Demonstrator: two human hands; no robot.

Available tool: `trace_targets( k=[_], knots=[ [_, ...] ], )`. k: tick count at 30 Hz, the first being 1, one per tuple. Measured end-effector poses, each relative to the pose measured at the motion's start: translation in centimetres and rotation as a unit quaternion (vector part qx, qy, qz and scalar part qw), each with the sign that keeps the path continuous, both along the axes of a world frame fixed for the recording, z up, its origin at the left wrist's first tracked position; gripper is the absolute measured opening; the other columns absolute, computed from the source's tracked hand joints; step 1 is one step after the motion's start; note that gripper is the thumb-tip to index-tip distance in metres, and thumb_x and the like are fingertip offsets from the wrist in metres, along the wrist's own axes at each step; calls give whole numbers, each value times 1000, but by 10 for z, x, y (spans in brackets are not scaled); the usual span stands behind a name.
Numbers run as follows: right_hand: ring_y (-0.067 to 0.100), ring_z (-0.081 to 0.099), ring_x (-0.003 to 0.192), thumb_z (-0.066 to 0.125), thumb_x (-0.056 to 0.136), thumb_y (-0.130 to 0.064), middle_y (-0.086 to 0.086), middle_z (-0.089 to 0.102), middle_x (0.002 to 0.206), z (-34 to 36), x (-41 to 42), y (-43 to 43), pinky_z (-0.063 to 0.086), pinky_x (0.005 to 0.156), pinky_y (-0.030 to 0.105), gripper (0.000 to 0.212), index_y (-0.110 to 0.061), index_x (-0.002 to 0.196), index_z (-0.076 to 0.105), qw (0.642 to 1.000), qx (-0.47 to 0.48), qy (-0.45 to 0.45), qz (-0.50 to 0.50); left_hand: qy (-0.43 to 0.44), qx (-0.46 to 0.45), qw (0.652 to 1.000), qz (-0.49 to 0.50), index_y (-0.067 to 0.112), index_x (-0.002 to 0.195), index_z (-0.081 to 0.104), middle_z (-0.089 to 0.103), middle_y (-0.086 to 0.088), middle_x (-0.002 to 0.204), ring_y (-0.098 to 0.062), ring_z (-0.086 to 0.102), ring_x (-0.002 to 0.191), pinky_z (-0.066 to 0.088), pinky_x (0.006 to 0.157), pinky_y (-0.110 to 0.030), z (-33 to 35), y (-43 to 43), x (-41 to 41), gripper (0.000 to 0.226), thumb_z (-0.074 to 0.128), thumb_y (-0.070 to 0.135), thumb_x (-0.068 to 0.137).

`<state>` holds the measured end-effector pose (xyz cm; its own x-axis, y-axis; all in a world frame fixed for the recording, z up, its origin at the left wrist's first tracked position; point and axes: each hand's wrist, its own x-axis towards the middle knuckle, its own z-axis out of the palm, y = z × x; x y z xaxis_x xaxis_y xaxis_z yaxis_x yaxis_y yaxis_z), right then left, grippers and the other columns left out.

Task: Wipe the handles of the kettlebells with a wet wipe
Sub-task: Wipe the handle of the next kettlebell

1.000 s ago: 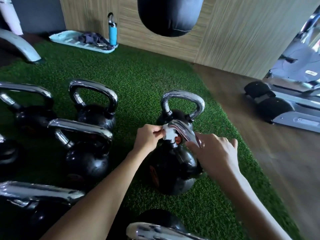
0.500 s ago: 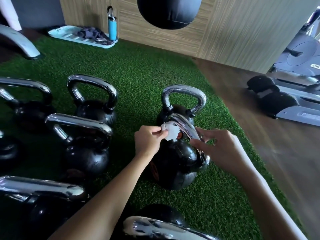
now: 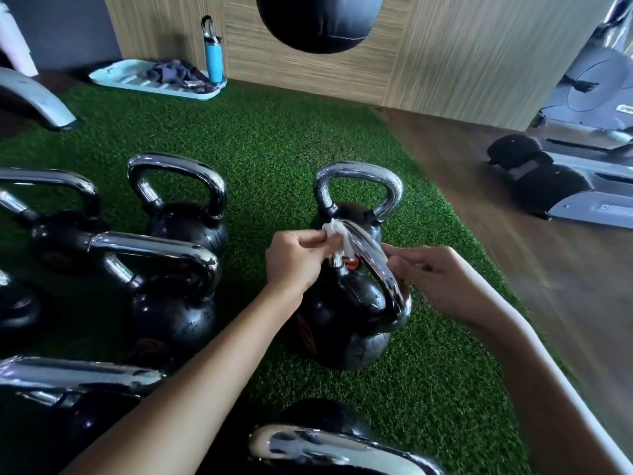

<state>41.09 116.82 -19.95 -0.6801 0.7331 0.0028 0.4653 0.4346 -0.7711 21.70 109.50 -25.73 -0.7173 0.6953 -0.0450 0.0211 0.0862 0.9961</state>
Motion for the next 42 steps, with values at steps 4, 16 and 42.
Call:
trace_targets(
  k=[4,16,42],
  knots=[
    [17,61,118,61,97,-20,7,63,135,-6,1,3,48,100,39,34,-12,129,65,999,-24,21,-5,-25,-10,998,-63,20,89,82,79,3,78,-11,75,79,59,92,-41,-2,-18,28,25,88,38,73],
    [9,56,120,59,98,-19,-4,57,133,-14,2,3,45,74,1,35,-10,132,62,998,-28,53,3,152,-79,955,-241,25,100,82,78,16,93,7,72,82,55,82,-13,3,-45,55,25,87,31,76],
    [3,35,50,82,68,-51,-22,65,64,13,27,-15,29,48,19,44,-47,110,70,991,80,92,-46,187,26,940,-284,17,111,77,79,6,99,-9,76,94,60,88,-28,75,-36,26,34,85,11,78]
  ],
)
